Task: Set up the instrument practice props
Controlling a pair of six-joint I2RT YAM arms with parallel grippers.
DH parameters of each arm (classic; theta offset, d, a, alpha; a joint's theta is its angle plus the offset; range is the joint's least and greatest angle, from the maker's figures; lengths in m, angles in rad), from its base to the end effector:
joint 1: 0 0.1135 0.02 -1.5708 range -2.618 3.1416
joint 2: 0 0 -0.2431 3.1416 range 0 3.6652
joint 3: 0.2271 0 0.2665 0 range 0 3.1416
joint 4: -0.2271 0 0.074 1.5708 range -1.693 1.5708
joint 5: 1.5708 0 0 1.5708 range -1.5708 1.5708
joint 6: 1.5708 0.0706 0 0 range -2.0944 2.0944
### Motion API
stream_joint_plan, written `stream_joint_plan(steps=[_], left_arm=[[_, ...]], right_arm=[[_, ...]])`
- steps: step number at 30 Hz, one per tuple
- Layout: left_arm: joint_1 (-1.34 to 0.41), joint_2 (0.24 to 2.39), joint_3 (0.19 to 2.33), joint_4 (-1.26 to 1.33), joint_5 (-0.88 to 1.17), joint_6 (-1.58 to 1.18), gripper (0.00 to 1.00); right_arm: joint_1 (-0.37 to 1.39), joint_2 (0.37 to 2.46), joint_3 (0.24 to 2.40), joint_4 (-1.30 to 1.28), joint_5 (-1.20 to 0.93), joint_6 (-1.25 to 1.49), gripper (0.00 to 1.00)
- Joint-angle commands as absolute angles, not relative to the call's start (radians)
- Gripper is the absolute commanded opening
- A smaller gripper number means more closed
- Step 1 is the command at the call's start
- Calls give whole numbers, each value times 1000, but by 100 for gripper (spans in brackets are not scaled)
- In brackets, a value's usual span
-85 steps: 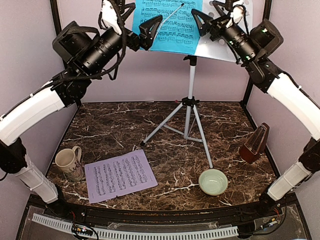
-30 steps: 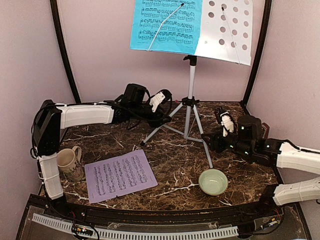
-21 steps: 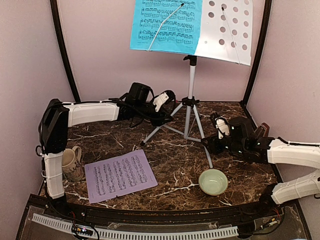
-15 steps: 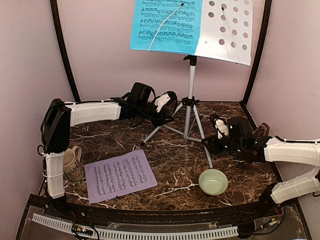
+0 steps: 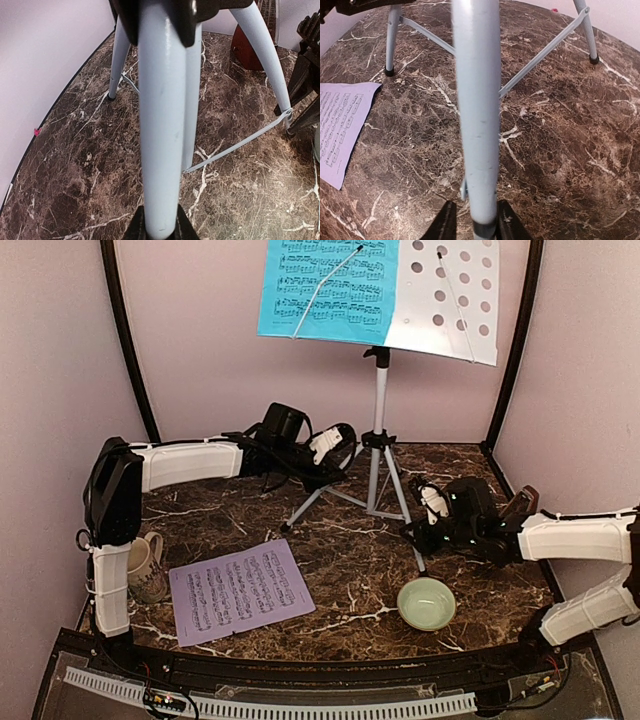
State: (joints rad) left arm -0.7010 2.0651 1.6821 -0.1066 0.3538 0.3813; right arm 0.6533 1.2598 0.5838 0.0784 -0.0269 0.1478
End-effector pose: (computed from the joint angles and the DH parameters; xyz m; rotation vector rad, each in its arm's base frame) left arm 0.3834 -0.3556 0.2202 1.2522 1.6539 -0.5611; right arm 0.2412 0.1870 0.1479 -0.5677 2.1352 0.4831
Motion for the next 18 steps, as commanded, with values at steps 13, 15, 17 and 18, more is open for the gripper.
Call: stream_joint_plan(steps=[13,15,17,18], left_arm=[[-556,1957,1653,-96,271,383,1],[-543,1935,1621,-89,272,393,1],[-534,1912,1586,-80,258,406,1],[-531,1896,1566,-73,252,413,1]], right_arm=[[669,1409,735,198,-96,138,0],[688,1431,756,215,-97,150,0],[716,1469,789,227,-90,161,0],[731,1487,802,234,-85,167,0]])
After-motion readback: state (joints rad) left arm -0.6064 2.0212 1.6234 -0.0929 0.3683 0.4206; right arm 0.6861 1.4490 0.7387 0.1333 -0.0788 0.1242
